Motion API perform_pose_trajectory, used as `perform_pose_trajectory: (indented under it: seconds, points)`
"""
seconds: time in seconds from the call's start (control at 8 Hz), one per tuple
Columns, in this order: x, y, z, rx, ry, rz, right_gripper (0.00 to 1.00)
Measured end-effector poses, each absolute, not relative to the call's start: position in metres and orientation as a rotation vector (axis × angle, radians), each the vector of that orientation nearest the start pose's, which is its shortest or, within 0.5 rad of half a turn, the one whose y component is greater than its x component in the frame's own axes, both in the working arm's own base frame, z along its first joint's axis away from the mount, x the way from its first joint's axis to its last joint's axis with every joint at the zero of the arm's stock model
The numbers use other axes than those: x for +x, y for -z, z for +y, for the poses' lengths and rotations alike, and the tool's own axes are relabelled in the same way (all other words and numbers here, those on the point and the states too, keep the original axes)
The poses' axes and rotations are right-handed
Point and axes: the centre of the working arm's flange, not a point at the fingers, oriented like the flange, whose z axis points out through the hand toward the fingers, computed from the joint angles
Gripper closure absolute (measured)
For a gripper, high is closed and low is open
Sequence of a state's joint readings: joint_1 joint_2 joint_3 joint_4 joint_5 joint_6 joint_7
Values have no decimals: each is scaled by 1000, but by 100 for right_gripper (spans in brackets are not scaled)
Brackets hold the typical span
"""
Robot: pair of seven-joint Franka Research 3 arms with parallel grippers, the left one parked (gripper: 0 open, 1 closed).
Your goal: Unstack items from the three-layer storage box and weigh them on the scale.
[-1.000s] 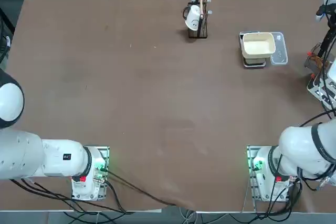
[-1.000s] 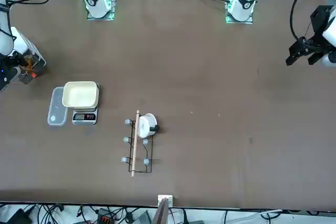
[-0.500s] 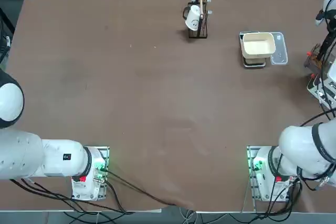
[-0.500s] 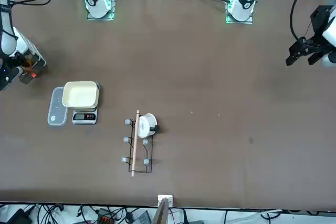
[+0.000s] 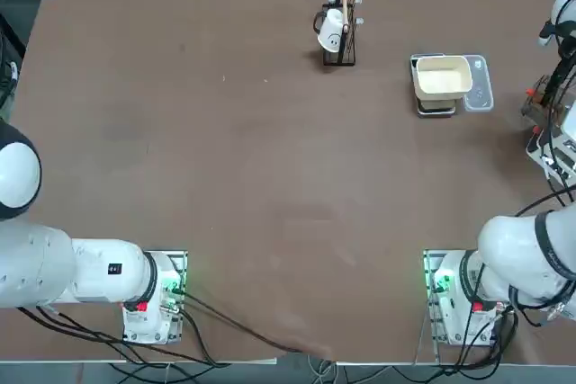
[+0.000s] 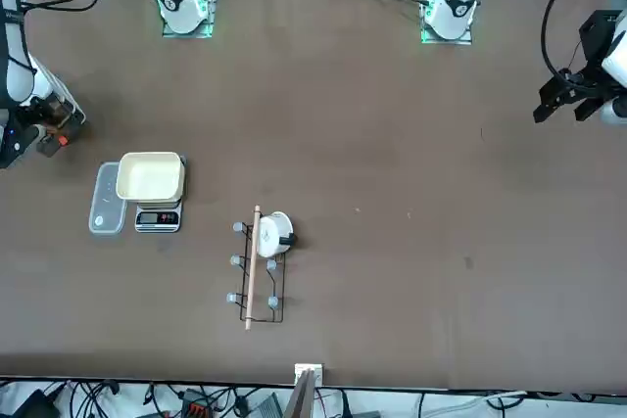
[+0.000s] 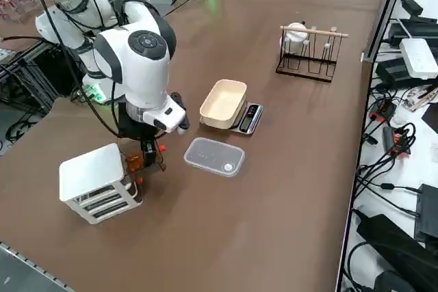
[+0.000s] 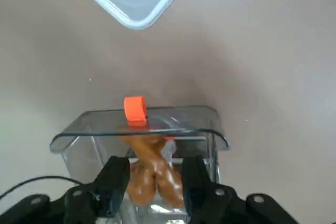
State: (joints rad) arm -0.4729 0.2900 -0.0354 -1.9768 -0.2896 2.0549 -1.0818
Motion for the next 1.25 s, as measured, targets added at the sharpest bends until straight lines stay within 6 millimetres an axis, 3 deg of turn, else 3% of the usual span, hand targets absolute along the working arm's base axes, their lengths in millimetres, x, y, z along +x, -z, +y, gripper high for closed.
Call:
perform_pose_trajectory:
  seconds: [0.25,0.62,0.88,1.0,1.25]
  points:
    - [493,-295,-296,-2913,-503,-1127,37]
    - [490,-291,-297,-2923,-483,-1127,41]
    - [489,-292,-301,-2936,-468,-1121,53]
    - [489,-297,-301,-2942,-463,-1122,64]
    - [488,-303,-299,-2939,-470,-1118,64]
